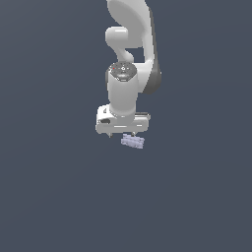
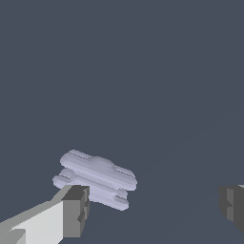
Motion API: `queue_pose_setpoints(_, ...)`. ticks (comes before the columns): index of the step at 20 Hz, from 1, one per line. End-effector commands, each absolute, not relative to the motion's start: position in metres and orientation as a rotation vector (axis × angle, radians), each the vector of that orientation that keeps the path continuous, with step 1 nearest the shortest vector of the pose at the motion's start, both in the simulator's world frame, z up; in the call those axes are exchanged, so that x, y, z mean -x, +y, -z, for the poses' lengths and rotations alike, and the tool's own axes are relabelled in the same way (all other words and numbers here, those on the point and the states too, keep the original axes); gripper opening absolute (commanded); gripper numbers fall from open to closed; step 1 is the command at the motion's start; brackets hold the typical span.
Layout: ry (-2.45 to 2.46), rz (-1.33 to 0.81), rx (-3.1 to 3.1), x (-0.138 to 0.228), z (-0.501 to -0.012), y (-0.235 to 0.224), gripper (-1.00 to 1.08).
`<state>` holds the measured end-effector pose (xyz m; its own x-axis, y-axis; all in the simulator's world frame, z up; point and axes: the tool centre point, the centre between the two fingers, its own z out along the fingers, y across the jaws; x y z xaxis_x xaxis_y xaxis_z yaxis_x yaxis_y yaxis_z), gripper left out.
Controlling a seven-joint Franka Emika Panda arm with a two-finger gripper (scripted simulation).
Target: Pick up the object and move it to a goal position.
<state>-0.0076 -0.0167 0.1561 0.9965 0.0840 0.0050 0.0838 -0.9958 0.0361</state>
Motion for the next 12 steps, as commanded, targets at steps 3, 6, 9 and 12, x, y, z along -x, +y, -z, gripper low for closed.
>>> queue_pose_setpoints(3,0.243,-0.005,-3.096,0.010,-0.151,-0.014,1.00)
queue_pose_setpoints(6,0.344,-0.002,-3.086,0.012,-0.146,-0.012,1.00)
queue_pose_setpoints(9,0.466,0.003,-3.071,0.015,-0.140,-0.009,1.00)
queue_pose_setpoints(12,0.604,0.007,-3.048,0.018,-0.134,-0.006,1.00)
